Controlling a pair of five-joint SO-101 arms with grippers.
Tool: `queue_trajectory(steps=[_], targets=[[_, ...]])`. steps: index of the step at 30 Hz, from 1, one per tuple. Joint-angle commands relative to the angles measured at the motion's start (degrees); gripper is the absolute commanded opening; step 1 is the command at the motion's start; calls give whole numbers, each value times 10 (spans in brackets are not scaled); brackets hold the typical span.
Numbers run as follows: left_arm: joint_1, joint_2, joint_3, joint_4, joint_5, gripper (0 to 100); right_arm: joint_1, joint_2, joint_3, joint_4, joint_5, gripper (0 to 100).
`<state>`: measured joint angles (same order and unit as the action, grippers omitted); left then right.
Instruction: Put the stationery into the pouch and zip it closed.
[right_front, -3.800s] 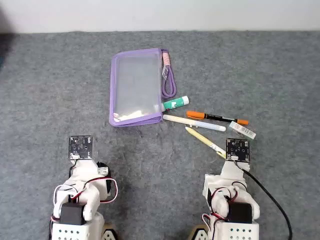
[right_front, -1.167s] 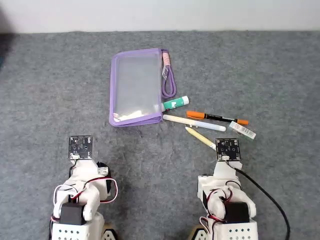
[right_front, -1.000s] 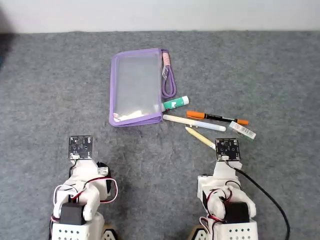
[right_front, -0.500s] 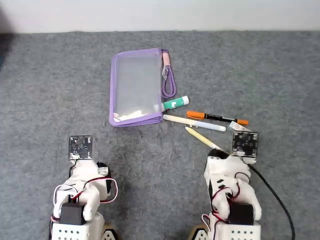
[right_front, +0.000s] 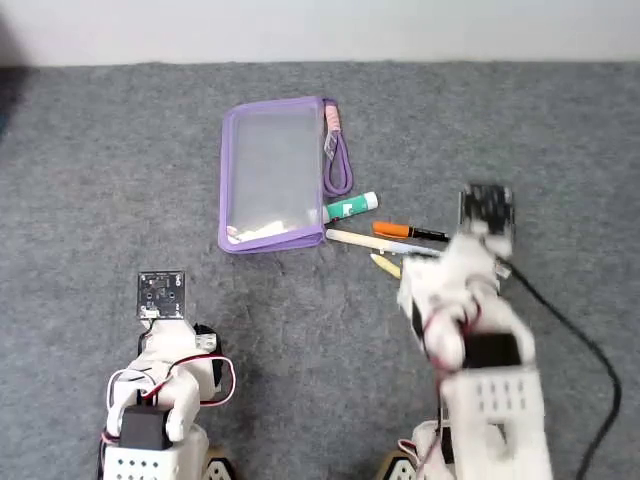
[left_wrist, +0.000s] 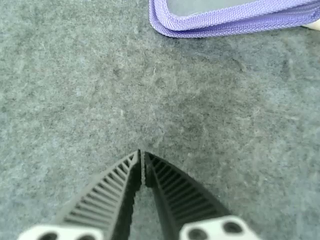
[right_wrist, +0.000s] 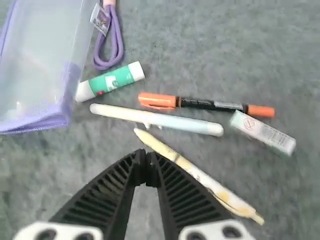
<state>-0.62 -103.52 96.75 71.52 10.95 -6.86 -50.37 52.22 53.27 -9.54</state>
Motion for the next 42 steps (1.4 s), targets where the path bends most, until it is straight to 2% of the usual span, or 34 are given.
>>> queue_trajectory(steps=[1, 12, 18, 21, 25, 31, 37, 39, 42], targets=[[-3, -11, -3, 4, -4, 14, -9, 189, -141, -23, -7, 9], [-3, -11, -3, 4, -4, 14, -64, 559, -490, -28, -4, 20], [-3, -11, -3, 4, -4, 14, -83, 755, -677, -22, -3, 192], [-3, -11, -3, 4, -4, 14, -89, 845, -767, -23, 29, 225], [-3, -11, -3, 4, -4, 14, -93, 965, -884, -23, 66, 199], [-3, -11, -3, 4, -4, 14, -90, 1103, -1042, -22, 68, 176], [-3, -11, -3, 4, -4, 14, -99, 1192, -1161, 70, 117, 173], [-3, -11, -3, 4, -4, 14, -99, 1214, -1203, 102, 124, 129], [-3, -11, -3, 4, -4, 14, -98, 1237, -1255, 141, 129, 0]])
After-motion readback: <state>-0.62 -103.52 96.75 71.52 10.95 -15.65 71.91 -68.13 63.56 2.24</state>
